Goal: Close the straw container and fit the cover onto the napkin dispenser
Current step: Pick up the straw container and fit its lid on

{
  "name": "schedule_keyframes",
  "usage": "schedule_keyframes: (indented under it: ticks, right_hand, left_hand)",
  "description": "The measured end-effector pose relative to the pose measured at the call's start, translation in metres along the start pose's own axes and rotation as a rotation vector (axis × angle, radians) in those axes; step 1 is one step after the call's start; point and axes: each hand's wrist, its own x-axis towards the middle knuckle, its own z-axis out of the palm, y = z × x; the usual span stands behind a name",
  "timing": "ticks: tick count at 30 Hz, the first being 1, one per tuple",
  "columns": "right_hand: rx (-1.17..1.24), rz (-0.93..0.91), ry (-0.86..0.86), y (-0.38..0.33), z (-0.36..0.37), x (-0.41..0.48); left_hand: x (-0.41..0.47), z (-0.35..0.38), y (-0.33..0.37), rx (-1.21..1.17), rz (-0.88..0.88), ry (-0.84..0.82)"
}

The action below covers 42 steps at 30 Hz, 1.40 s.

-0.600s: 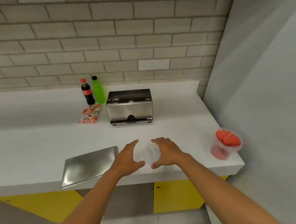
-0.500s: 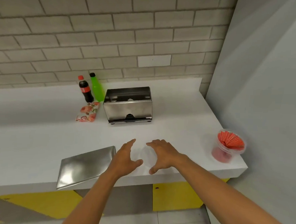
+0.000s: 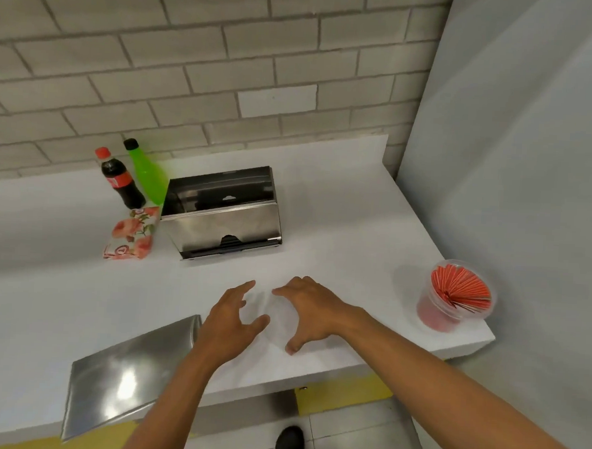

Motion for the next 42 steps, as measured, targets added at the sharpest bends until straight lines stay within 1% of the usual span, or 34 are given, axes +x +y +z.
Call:
schedule_keyframes:
  ticks: [2,6,12,16,19,24,27,29,34,36,39,42]
  right_hand:
    - [-0.003,0.022,0.003,0.004,-0.017,-0.004]
    - [0.015,0.142,0.092,0.024,-0.064,-0.031]
    - [0.143,0.355,0.348,0.060,-0.108,-0.108]
    - [0.146,0.526,0.500,0.087,-0.116,-0.164]
    - [0.143,0.629,0.514,0.104,-0.116,-0.193]
    - [0.129,0.695,0.471,0.121,-0.109,-0.213]
    - [0.139,0.697,0.444,0.129,-0.103,-0.216]
    - [0.146,0.685,0.424,0.135,-0.100,-0.215]
    - [0.150,0.642,0.380,0.147,-0.100,-0.209]
    - [0.139,0.615,0.368,0.151,-0.103,-0.204]
    - [0.108,0.579,0.315,0.154,-0.104,-0.198]
    - [0.112,0.564,0.283,0.158,-0.104,-0.196]
  left_hand:
    - [0.012,-0.002,0.004,-0.024,0.037,0.001]
    - [0.052,-0.001,0.025,-0.097,0.126,-0.053]
    - [0.094,0.041,0.083,-0.129,0.304,-0.278]
    - [0.097,0.083,0.129,-0.092,0.413,-0.466]
    - [0.091,0.112,0.158,-0.083,0.469,-0.569]
    - [0.077,0.153,0.192,-0.100,0.510,-0.694]
    - [0.068,0.168,0.207,-0.152,0.517,-0.702]
    - [0.065,0.176,0.216,-0.192,0.511,-0.670]
    - [0.062,0.190,0.225,-0.249,0.388,-0.582]
    - [0.060,0.195,0.227,-0.251,0.364,-0.544]
    - [0.057,0.203,0.231,-0.223,0.381,-0.485]
    - [0.055,0.206,0.235,-0.231,0.363,-0.448]
